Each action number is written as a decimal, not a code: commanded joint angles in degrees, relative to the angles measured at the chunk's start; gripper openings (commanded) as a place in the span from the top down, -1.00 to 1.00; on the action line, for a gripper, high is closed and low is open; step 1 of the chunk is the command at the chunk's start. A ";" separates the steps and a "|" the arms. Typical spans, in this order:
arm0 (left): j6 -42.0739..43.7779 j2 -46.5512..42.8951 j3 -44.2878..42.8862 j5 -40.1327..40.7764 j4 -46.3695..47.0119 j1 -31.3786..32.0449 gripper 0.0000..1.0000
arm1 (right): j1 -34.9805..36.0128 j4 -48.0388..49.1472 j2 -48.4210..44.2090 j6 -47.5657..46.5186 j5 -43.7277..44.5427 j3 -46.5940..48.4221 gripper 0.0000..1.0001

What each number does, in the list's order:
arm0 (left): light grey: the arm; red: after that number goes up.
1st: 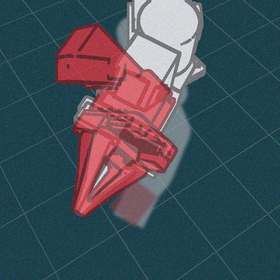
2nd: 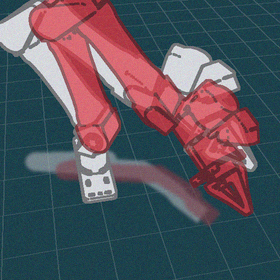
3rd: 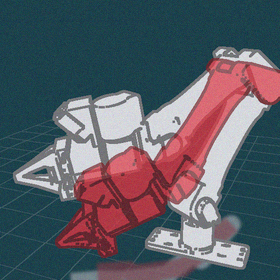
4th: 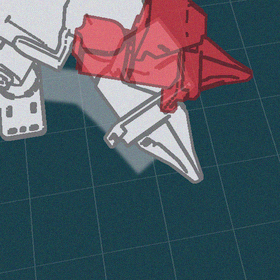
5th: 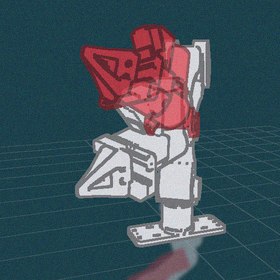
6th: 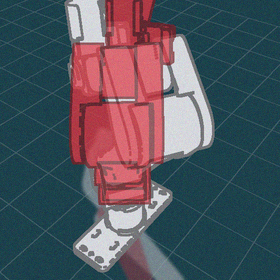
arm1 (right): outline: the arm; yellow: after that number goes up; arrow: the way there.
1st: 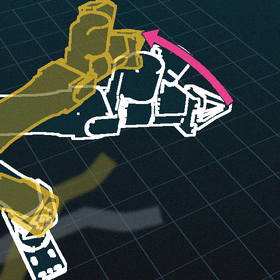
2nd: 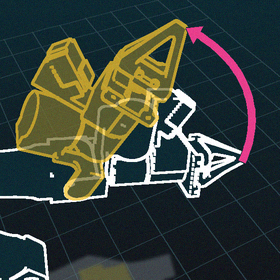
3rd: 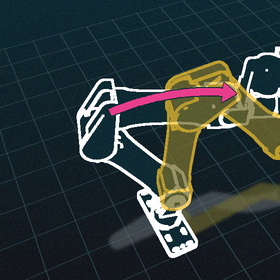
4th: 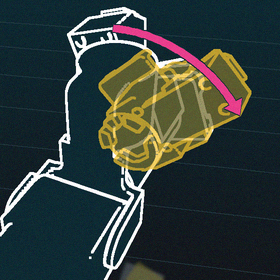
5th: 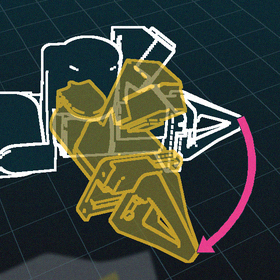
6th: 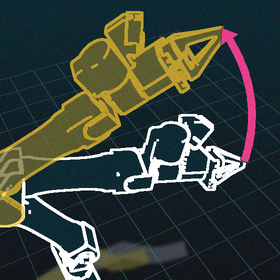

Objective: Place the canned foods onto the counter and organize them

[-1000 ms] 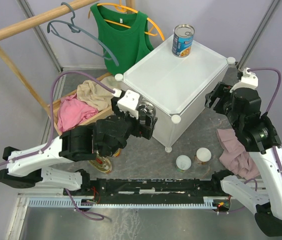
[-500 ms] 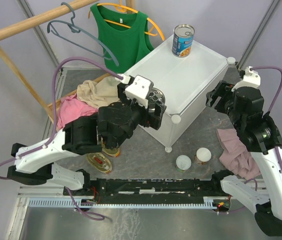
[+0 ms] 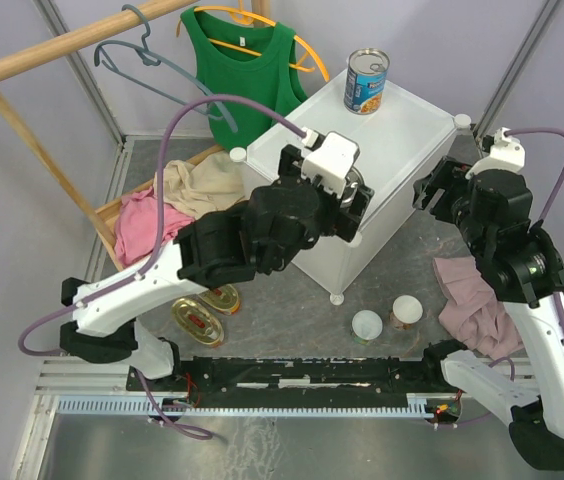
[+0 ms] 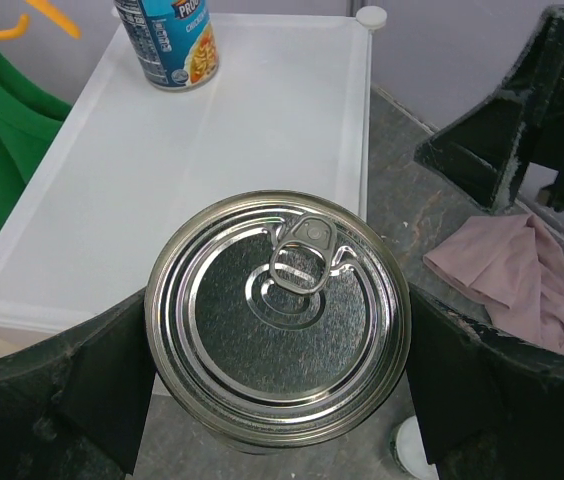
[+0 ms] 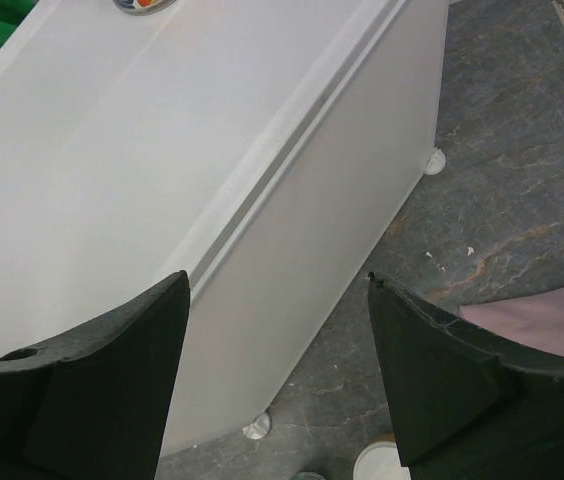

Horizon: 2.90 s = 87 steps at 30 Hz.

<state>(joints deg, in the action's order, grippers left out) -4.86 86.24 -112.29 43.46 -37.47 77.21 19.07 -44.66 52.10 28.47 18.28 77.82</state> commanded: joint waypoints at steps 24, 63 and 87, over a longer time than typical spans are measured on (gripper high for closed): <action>-11.17 17.26 -21.39 -36.60 13.70 -24.18 0.95 | 0.26 4.15 3.45 -4.08 1.10 4.90 -0.71; -12.45 22.60 -18.40 -48.41 20.69 -27.31 -0.55 | 0.25 14.76 0.99 -8.10 -14.60 -4.69 -0.99; -14.78 22.26 -17.08 -52.85 20.20 -27.05 -0.77 | 0.30 34.82 3.38 -13.46 -21.25 -14.82 -0.99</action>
<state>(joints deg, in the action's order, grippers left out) -15.84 112.44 -128.64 -5.85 -22.55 49.58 19.14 -18.41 55.02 17.17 -1.34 63.96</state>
